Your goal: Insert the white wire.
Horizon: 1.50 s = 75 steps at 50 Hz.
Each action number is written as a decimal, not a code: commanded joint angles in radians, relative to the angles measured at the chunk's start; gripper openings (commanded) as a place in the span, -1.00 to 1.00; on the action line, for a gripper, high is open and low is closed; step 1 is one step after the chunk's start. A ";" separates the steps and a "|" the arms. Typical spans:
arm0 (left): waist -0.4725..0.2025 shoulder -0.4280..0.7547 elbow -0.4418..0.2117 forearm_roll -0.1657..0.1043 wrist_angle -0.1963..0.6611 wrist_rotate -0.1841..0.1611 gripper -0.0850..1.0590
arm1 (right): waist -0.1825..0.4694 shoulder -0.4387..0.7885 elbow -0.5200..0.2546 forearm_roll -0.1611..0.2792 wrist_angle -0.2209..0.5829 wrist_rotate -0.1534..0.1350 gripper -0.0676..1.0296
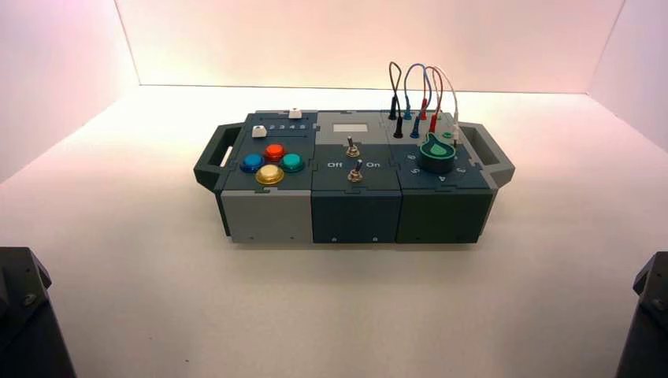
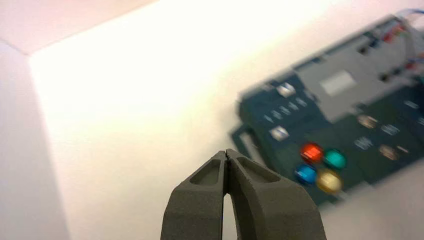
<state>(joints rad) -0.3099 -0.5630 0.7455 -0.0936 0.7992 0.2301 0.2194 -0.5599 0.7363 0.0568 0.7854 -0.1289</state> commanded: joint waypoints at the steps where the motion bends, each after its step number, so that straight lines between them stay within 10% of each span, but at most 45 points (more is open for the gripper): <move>1: 0.002 0.020 -0.029 -0.092 0.017 0.009 -0.91 | 0.031 0.002 -0.031 0.015 -0.003 -0.012 -0.04; 7: 0.002 0.060 -0.012 -0.229 0.017 0.049 -0.91 | 0.043 0.000 -0.015 0.020 -0.002 -0.038 -0.04; 20: 0.002 0.101 0.006 -0.385 0.017 0.161 -0.91 | 0.043 0.031 0.012 0.020 0.063 -0.120 -0.03; 34: 0.002 0.109 0.011 -0.390 0.006 0.219 -0.91 | 0.051 0.118 -0.003 0.011 0.114 -0.126 0.07; 75: 0.003 0.118 0.032 -0.390 -0.021 0.218 -0.91 | 0.190 0.268 0.014 -0.021 0.049 -0.130 0.32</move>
<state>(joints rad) -0.3083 -0.4403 0.7900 -0.4786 0.7839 0.4433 0.3896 -0.3037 0.7716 0.0337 0.8406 -0.2546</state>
